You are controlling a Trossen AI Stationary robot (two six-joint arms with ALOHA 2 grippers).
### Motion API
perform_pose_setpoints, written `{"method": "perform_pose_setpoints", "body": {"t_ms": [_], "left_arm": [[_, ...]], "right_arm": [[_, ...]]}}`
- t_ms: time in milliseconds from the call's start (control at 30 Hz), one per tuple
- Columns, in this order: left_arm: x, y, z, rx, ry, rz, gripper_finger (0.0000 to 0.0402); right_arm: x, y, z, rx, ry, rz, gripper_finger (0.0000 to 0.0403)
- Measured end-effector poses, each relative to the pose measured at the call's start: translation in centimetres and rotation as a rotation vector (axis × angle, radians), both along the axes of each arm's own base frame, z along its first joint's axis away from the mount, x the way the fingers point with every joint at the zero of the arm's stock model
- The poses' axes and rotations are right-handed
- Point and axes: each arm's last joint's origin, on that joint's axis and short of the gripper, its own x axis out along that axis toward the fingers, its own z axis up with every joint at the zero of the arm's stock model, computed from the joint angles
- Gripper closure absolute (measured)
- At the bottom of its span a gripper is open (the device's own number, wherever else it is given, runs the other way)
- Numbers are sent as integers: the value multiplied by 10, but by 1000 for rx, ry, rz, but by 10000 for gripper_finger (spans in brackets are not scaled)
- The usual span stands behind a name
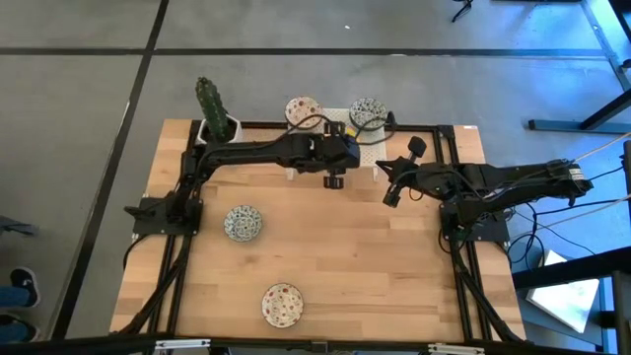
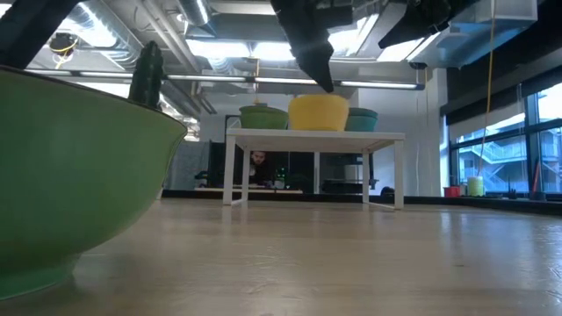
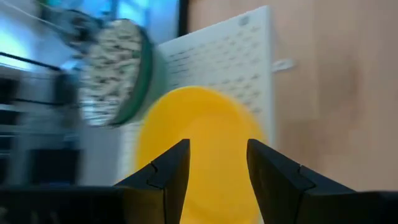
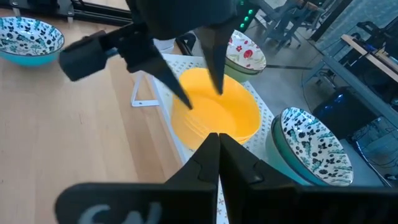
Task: Pick & Place Mini bowls
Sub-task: Stack the yellow bowl on top of the other yellow bowls on the shelf, then stack the green patterned bowl on top of the other green patterned bowls on the shelf
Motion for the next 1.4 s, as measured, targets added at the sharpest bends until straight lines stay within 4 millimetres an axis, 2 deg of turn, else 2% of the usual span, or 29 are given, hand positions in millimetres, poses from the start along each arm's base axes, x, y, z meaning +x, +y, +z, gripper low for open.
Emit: {"method": "perform_pose_setpoints", "body": {"t_ms": [300, 433, 533, 667, 900, 1033, 1267, 1400], "left_arm": [[-4, -20, 4, 148, 67, 37, 247], [-25, -36, 6, 5, 113, 113, 247], [-42, -58, 1, -97, 208, 183, 256], [-57, -96, -1, -112, 300, 185, 277], [-62, -164, -6, -430, 333, -14, 299], [-63, -199, -19, -500, 329, -119, 294], [-77, -225, -45, -522, 373, -31, 261], [-78, -242, -62, -586, 342, -63, 235]], "right_arm": [[0, 0, 0, 1, 1, -1, 395], [-2, 0, -3, 1, 37, -2, 395], [-3, 0, -6, 1, 72, -3, 395], [-6, 0, -11, 1, 130, 12, 395], [-3, 5, -13, 108, 146, 197, 395], [-3, 6, -14, 157, 133, 216, 395], [-6, 5, -16, 240, 101, 123, 395], [-5, 6, -16, 256, 96, 131, 395]]}}
